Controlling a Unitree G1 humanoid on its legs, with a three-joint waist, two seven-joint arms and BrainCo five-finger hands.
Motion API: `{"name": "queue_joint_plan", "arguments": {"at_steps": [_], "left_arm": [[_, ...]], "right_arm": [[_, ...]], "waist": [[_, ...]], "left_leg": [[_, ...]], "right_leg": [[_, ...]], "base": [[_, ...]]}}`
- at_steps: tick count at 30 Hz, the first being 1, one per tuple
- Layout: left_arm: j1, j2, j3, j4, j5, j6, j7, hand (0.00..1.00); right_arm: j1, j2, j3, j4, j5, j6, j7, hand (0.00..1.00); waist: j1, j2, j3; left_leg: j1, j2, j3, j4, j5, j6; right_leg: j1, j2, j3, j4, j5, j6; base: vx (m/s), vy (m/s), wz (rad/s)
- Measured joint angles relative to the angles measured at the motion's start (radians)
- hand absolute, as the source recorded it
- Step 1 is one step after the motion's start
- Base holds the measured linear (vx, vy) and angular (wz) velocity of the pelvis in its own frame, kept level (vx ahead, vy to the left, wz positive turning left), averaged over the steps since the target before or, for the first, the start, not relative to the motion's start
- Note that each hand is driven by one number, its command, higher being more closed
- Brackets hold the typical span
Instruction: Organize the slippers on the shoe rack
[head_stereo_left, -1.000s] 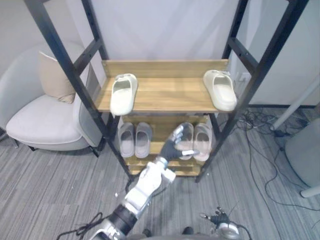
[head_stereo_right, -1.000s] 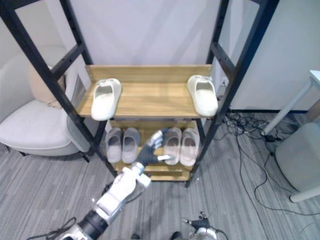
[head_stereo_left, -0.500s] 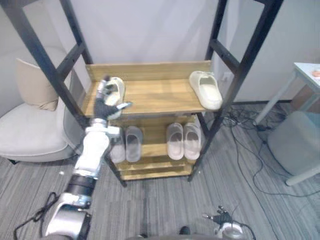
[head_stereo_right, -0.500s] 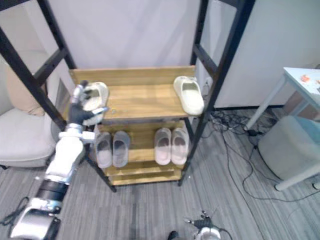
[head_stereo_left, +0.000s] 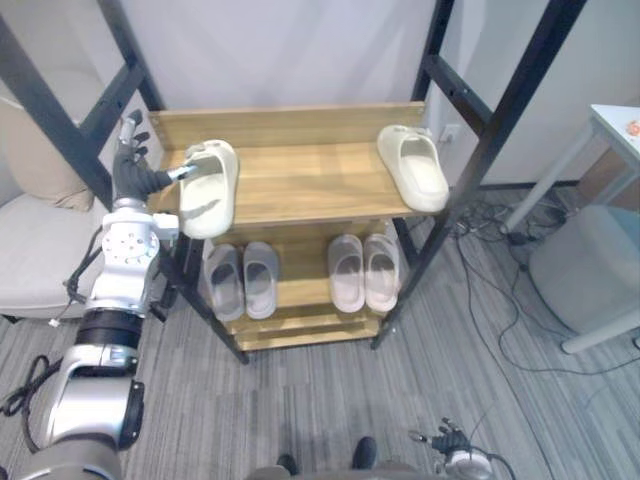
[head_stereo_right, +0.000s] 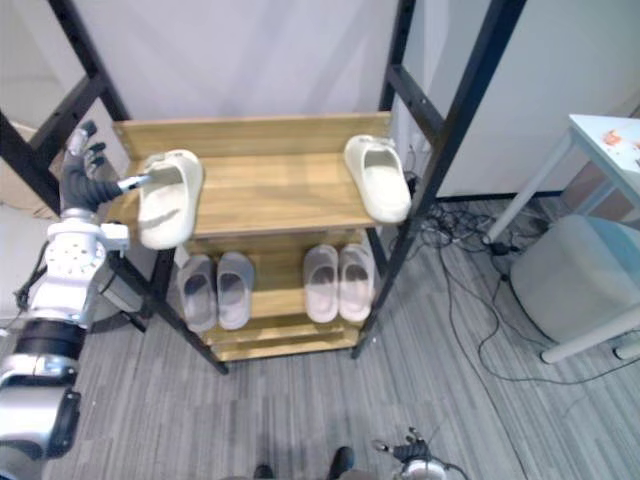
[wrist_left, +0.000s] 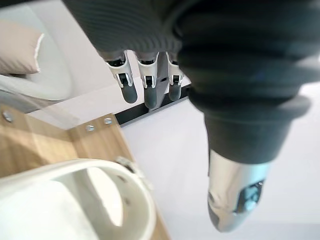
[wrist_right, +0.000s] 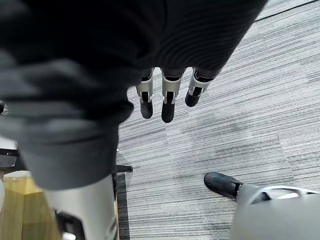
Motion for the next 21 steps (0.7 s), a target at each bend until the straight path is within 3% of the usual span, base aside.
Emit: {"name": "queue_joint_plan", "arguments": {"at_steps": [6,13,21], "left_arm": [[-0.036,0.054,0.0,0.09,0.035,0.02,0.0,0.0],[-0.092,0.06,-0.006,0.144,0.126,0.038,-0.007,0.0],[-0.18,0.115,-0.087,0.232,0.248,0.062,-0.025,0.0]], "right_arm": [[-0.002,-0.007,-0.035,-0.001,0.002,-0.007,0.0,0.0],[0.0,-0.007,-0.038,-0.001,0.004,-0.009,0.006,0.0],[-0.012,-0.008,-0.039,-0.004,0.021,-0.022,0.017,0.0]], "waist": [[0.004,-0.005,0.03],[0.003,-0.011,0.051],[0.004,-0.008,0.056]], "left_leg": [[-0.004,0.0,0.046,0.013,-0.013,0.009],[-0.056,0.004,0.06,0.071,-0.039,0.012],[-0.077,0.004,0.069,0.08,-0.043,0.012]], "right_leg": [[-0.023,0.004,0.052,0.001,0.018,-0.007],[-0.056,-0.005,0.071,0.001,0.032,-0.003],[-0.078,-0.005,0.078,0.002,0.034,-0.001]], "base": [[-0.01,0.017,-0.26],[-0.03,0.019,-0.07],[0.01,0.012,-0.02]]}}
